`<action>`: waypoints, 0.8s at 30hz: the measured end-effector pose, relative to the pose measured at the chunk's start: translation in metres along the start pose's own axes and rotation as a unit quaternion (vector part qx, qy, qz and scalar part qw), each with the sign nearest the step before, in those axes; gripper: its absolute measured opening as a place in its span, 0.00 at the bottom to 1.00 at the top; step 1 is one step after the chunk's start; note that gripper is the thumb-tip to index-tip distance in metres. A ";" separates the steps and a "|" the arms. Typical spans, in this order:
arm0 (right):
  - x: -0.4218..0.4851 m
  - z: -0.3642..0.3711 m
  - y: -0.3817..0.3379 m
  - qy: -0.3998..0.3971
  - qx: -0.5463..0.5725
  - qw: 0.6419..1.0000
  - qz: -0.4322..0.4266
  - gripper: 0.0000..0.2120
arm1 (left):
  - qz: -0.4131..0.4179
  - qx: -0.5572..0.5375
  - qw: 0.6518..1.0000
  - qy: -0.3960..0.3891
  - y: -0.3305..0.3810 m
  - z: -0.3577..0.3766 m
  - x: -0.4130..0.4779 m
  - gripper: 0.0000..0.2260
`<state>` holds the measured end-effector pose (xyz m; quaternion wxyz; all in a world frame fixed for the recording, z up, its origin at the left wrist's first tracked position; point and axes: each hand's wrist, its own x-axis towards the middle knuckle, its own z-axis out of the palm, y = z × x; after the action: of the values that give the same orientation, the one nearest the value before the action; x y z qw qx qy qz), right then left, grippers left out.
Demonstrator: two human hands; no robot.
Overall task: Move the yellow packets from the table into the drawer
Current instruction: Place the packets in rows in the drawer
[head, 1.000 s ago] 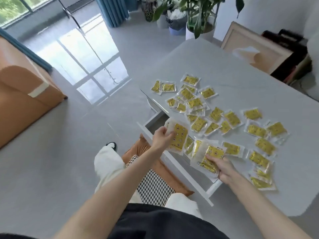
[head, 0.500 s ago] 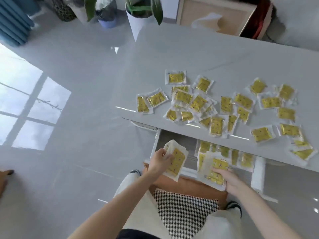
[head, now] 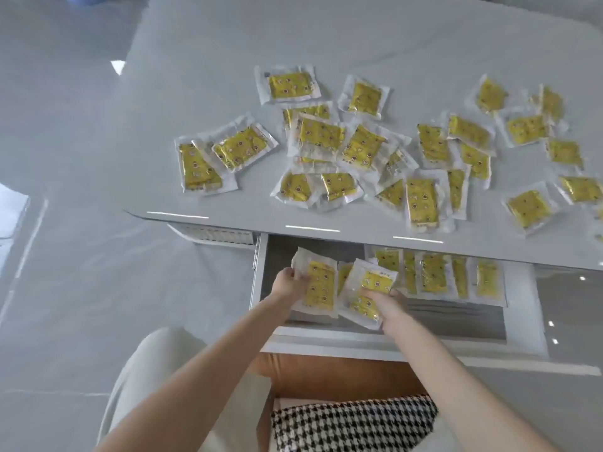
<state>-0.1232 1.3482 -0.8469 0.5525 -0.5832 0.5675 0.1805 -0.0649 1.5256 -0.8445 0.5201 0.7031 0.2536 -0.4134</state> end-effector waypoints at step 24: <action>0.081 0.025 0.002 0.120 -0.133 0.941 -0.288 0.14 | 0.214 0.457 0.860 0.078 0.000 0.046 0.072 0.32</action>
<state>-0.0910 1.3321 -0.9237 0.4260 -0.8073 0.4081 0.0163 -0.0417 1.4772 -0.9105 0.1950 0.9286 -0.0807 -0.3051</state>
